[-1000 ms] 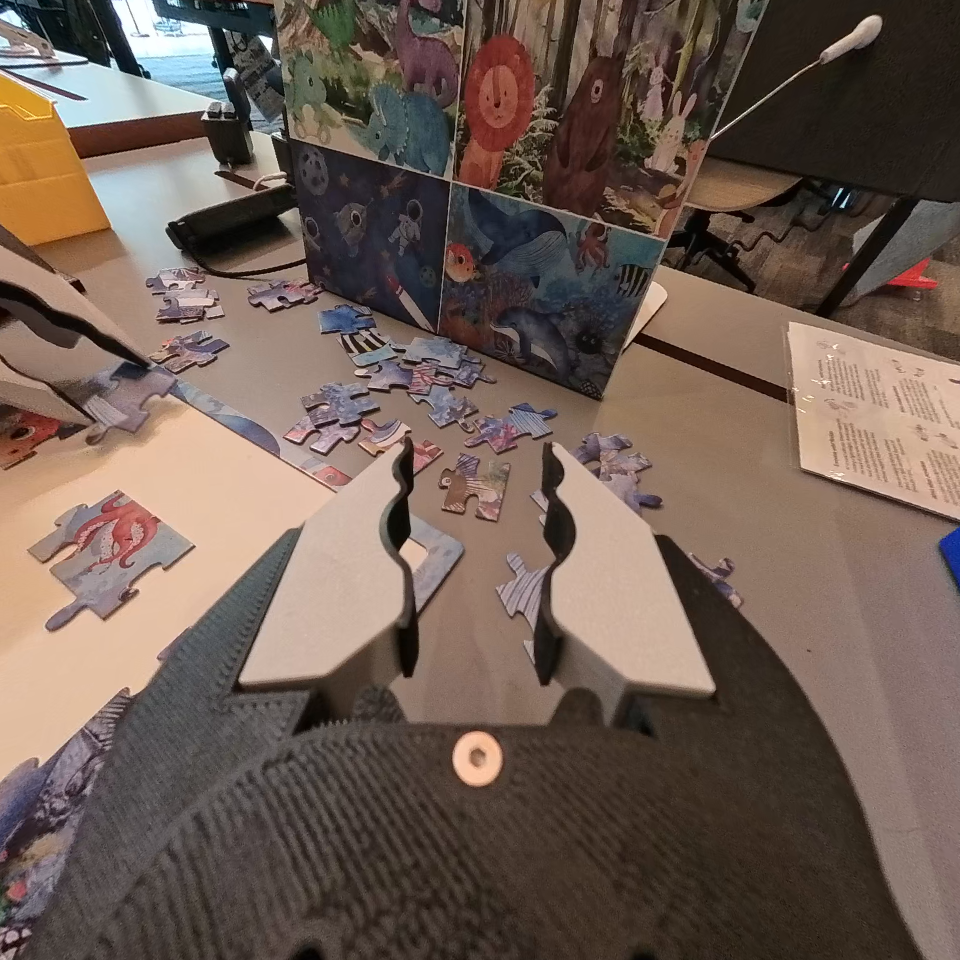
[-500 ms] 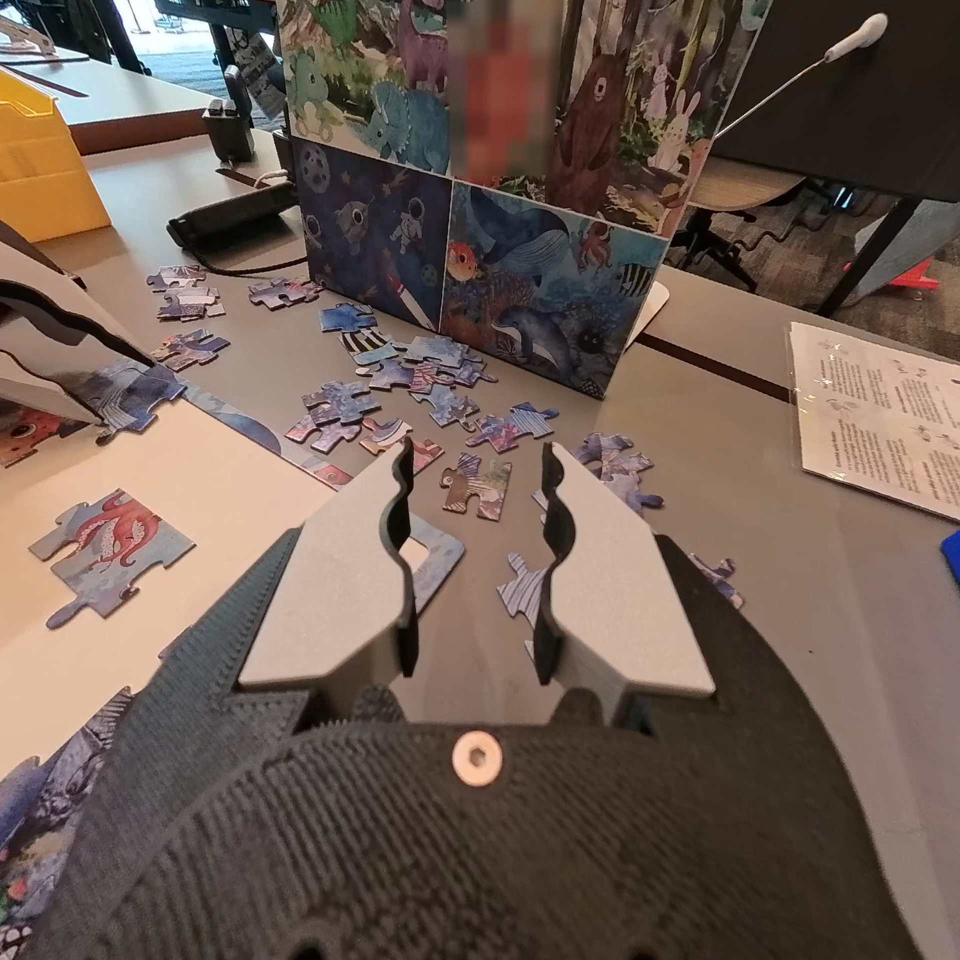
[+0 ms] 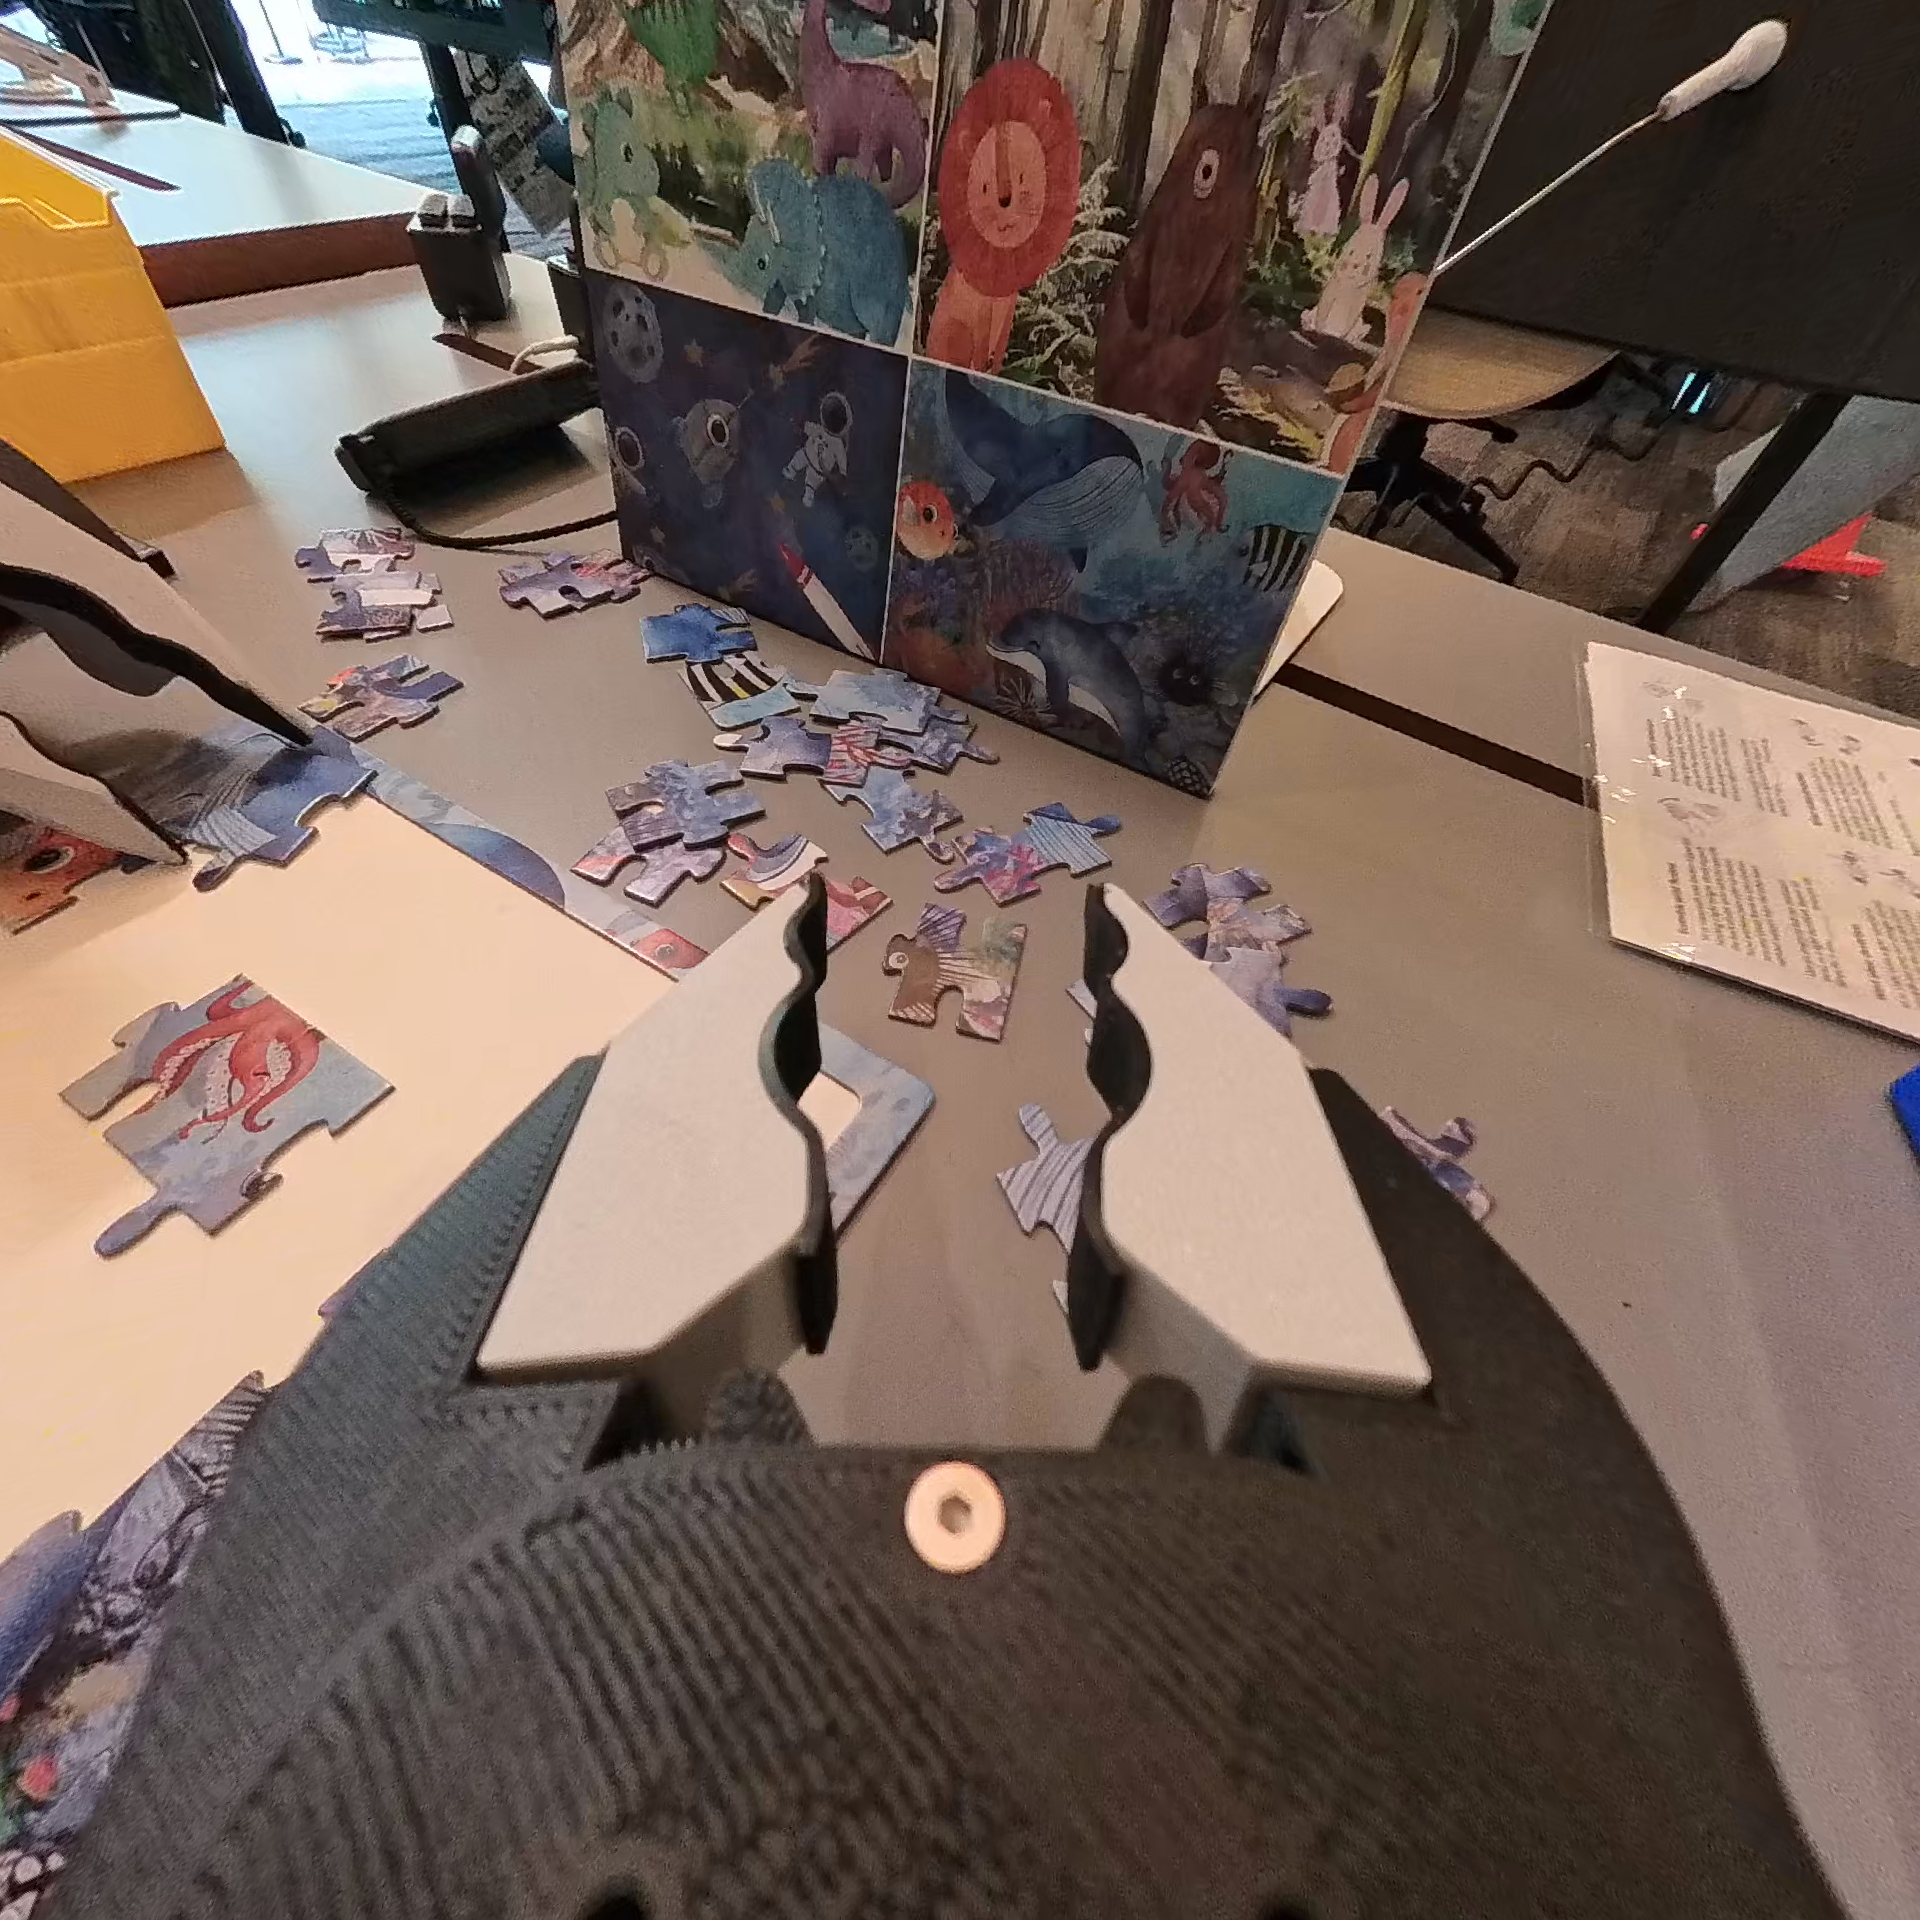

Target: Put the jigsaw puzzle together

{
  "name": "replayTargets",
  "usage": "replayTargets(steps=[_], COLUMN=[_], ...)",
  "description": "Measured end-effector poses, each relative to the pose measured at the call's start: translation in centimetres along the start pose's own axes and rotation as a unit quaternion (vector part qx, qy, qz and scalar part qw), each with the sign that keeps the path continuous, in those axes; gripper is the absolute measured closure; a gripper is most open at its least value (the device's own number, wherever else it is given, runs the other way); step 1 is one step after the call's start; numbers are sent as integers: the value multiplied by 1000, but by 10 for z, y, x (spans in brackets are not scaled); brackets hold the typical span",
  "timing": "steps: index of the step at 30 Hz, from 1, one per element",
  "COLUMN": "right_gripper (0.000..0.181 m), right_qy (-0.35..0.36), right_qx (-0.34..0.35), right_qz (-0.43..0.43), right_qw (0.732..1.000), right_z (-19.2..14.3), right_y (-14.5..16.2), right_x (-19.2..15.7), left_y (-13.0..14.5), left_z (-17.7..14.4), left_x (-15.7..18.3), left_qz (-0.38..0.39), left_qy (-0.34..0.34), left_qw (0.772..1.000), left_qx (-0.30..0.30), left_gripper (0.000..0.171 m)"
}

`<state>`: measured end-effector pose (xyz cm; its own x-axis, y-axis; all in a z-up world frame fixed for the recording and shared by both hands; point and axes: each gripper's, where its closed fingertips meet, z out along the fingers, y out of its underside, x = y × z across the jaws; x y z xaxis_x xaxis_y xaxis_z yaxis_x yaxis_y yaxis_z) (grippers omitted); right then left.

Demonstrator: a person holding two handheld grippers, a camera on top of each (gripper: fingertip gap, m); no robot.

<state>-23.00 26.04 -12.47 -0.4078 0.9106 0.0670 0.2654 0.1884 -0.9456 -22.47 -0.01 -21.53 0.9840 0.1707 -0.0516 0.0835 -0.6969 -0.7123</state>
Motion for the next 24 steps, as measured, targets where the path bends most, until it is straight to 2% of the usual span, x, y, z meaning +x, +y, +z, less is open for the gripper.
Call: replayTargets(steps=[8, 24], right_gripper=[132, 132], right_qy=[0, -1], right_qx=[0, -1], right_qz=[0, -1], right_qw=[1000, 1000], right_z=[-3, -4], right_y=[0, 1], right_x=[5, 7], left_y=[1, -1], left_z=[-4, -1], left_x=[-7, 2], left_qz=[-4, 2], left_qy=[-14, 9], left_qw=[1000, 1000], left_qx=[0, 3], left_gripper=[122, 131])
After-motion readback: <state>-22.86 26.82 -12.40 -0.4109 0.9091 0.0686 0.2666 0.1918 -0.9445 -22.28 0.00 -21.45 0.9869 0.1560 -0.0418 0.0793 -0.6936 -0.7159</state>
